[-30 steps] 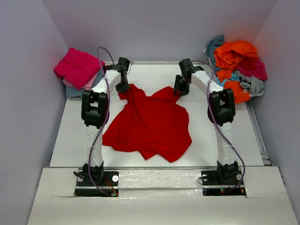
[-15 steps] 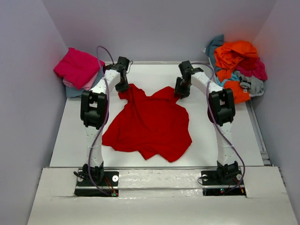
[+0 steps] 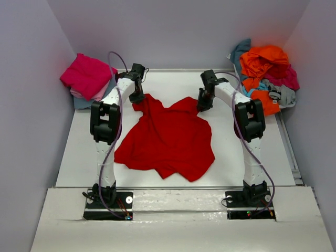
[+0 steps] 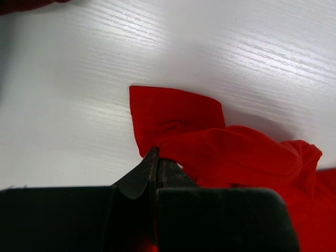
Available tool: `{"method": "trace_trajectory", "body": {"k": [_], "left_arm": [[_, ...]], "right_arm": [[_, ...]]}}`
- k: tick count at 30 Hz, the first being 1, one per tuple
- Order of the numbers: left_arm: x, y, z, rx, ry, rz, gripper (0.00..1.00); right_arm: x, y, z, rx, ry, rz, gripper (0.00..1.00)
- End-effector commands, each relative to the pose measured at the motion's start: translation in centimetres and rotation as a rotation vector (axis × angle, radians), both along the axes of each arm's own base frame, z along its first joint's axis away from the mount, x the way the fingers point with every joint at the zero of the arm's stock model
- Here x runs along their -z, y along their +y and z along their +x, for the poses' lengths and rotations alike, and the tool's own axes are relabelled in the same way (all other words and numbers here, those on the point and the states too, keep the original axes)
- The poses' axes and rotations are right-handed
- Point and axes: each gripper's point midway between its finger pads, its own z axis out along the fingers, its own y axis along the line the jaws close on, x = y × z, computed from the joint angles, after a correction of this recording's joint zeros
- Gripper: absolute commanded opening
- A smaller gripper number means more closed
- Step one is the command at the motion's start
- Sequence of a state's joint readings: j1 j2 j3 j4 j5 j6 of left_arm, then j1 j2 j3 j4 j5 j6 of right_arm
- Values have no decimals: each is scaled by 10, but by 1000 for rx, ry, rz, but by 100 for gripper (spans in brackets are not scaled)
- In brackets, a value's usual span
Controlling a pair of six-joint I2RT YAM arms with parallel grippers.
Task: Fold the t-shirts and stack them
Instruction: Flatten the tshirt out
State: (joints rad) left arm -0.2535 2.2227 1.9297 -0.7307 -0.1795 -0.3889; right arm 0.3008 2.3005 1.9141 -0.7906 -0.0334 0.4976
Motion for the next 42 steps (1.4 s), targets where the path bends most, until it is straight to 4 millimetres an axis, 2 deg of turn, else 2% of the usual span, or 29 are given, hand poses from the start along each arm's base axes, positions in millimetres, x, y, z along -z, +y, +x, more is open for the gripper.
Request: {"method": "trace_trajectory", "body": {"k": [1, 4, 10, 17, 22, 29, 30, 35, 36, 37, 42], "left_arm": [[-34, 4, -4, 6, -55, 2, 6], [-34, 4, -4, 5, -53, 2, 5], [-33, 4, -3, 6, -52, 3, 6], [-33, 5, -3, 2, -53, 8, 6], [-39, 9, -1, -12, -71, 26, 6], [-53, 25, 7, -70, -111, 104, 6], [-67, 34, 13, -119, -158, 142, 6], [-79, 38, 24, -146, -198, 164, 6], [-85, 38, 31, -156, -219, 167, 6], [-88, 41, 32, -166, -224, 182, 6], [-110, 44, 48, -186, -293, 199, 6]], "right_arm": [[-4, 6, 14, -17, -59, 14, 33], [-7, 7, 18, -14, -67, 14, 32], [-19, 10, 31, -21, -103, 18, 24], [-32, 12, 37, -22, -126, 27, 15], [-61, 10, 42, -18, -175, 24, 7], [-102, 10, 49, -13, -245, 36, 7], [-122, 8, 58, -4, -295, 23, 7], [-133, 8, 66, -1, -328, 21, 7], [-127, 8, 67, -1, -315, 15, 7], [-134, 10, 71, 0, -333, 21, 7], [-140, 13, 79, 0, -359, 30, 7]]}}
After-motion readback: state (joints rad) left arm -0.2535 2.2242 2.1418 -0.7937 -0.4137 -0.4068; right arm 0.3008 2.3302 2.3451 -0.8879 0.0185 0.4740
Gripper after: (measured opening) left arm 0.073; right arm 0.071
